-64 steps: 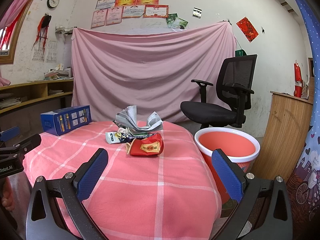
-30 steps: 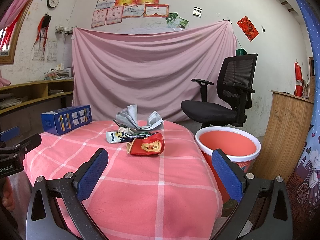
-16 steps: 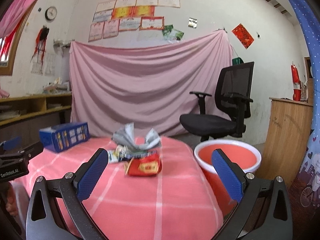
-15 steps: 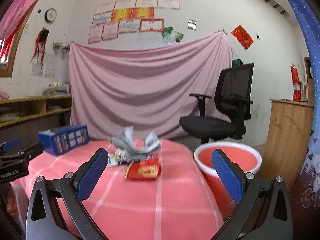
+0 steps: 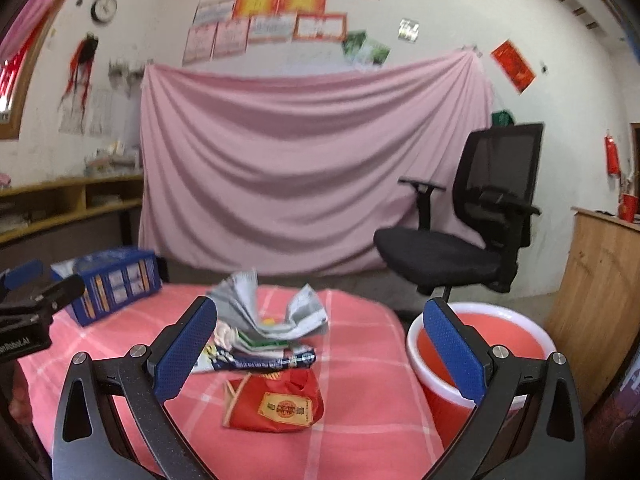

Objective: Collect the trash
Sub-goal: 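Grasp the blue snack wrapper with the left tool while the right tool approaches the red cup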

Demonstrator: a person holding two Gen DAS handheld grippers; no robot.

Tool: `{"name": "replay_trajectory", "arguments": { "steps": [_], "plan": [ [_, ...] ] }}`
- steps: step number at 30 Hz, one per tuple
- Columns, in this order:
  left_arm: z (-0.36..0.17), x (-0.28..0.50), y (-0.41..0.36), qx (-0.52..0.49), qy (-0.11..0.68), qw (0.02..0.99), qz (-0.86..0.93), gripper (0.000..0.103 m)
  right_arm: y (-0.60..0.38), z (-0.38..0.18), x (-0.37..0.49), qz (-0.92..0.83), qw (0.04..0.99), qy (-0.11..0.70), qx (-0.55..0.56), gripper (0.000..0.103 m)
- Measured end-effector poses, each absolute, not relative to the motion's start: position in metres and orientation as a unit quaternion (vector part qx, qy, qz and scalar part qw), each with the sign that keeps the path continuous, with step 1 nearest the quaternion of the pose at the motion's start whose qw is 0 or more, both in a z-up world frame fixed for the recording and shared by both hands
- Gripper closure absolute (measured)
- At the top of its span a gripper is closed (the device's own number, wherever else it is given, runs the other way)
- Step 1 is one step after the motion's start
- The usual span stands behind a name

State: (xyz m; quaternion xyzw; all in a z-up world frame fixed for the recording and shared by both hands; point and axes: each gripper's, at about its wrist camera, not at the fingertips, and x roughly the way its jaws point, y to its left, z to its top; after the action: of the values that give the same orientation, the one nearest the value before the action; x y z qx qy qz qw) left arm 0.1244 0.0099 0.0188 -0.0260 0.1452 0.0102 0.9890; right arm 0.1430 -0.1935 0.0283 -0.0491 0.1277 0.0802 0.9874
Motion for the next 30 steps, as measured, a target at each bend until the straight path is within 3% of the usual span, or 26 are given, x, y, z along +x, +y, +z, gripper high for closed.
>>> {"name": "replay_trajectory", "arguments": {
  "steps": [9, 14, 17, 23, 25, 30],
  "plan": [
    [-0.005, 0.173, 0.005, -0.042, 0.252, 0.966, -0.04, 0.005, -0.189, 0.006, 0.171, 0.098, 0.967, 0.224, -0.075, 0.0],
    [-0.016, 0.19, -0.001, -0.048, 0.306, 0.948, -0.073, 0.027, -0.192, -0.004, 0.187, 0.116, 0.948, 0.289, -0.059, 0.0],
    [-0.023, 0.198, -0.001, -0.062, 0.34, 0.933, -0.098, 0.045, -0.19, -0.01, 0.192, 0.128, 0.939, 0.315, -0.06, 0.008],
    [-0.026, 0.215, -0.002, -0.09, 0.388, 0.907, -0.137, 0.067, -0.182, -0.02, 0.2, 0.147, 0.923, 0.35, -0.066, 0.011],
    [-0.028, 0.221, -0.003, -0.099, 0.4, 0.899, -0.147, 0.068, -0.181, -0.023, 0.201, 0.15, 0.918, 0.36, -0.069, 0.012],
    [-0.03, 0.231, -0.002, -0.111, 0.42, 0.885, -0.169, 0.075, -0.179, -0.033, 0.204, 0.159, 0.906, 0.386, -0.069, 0.028]
  ]
}}
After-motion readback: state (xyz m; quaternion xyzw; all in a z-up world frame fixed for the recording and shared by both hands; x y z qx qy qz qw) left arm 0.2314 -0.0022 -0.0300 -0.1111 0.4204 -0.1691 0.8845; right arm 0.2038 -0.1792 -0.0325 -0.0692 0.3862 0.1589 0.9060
